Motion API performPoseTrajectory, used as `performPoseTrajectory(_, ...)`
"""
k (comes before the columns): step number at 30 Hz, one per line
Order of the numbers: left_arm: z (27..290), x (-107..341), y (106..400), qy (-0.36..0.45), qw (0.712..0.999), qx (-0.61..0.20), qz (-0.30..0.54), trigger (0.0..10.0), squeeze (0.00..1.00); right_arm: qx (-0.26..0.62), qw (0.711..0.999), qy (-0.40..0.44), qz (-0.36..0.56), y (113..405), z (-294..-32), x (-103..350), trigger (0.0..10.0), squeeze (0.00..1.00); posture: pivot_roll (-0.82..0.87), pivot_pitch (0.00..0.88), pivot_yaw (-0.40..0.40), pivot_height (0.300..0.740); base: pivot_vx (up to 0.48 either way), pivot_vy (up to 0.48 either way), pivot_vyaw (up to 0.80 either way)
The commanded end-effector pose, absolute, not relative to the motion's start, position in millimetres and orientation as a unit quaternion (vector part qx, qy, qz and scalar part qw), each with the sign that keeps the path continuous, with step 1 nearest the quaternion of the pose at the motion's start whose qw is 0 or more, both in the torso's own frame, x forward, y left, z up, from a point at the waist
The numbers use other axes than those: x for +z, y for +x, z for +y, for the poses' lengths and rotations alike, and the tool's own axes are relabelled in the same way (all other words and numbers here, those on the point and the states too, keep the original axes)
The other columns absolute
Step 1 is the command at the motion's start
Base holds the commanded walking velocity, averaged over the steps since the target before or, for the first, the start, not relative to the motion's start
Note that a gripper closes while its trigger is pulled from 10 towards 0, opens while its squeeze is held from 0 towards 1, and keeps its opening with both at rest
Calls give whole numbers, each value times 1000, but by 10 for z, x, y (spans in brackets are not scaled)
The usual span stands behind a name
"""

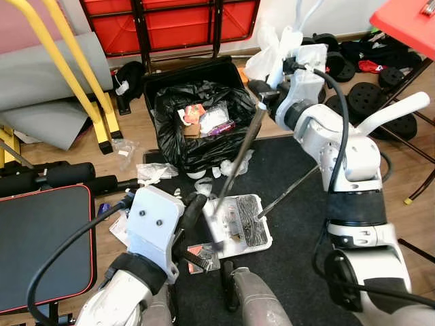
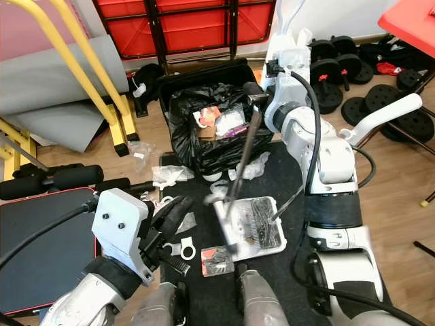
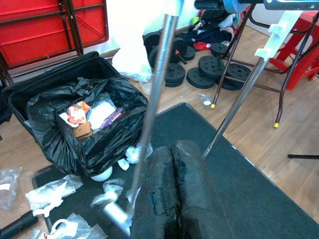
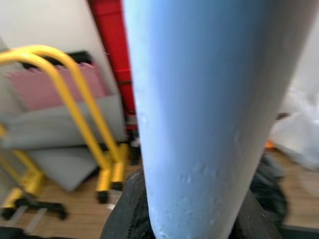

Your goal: Sweep floor

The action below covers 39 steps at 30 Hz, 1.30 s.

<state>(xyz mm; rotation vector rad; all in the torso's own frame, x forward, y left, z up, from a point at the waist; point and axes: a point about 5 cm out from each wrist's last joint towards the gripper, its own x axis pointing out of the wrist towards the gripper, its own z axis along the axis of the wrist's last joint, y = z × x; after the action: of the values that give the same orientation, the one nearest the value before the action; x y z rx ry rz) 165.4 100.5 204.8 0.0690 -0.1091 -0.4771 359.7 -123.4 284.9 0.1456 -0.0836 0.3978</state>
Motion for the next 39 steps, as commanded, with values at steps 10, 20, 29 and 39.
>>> performPoseTrajectory(10, 981, 1982, 1688, 29, 965, -256, -43, 10000, 0, 324, 937, 100, -87, 3390, -996, 3059, 10000, 0, -71, 257, -73, 740, 0, 0, 0)
performPoseTrajectory(20, 1044, 1915, 1828, 25, 971, -232, -43, 10000, 0, 445, 883, 57, -137, 3186, -867, 3187, 10000, 0, -66, 176, -80, 740, 0, 0, 635)
performPoseTrajectory(29, 1236, 1903, 2027, 37, 985, -159, -56, 10000, 0, 555, 822, -79, -102, 2909, -915, 3035, 10000, 0, -77, 94, -73, 740, 0, 0, 794)
performPoseTrajectory(39, 1322, 1810, 2199, 54, 988, -131, -54, 10000, 0, 588, 795, -137, -58, 2875, -902, 2737, 10000, 0, -71, 25, -58, 740, 0, 0, 794)
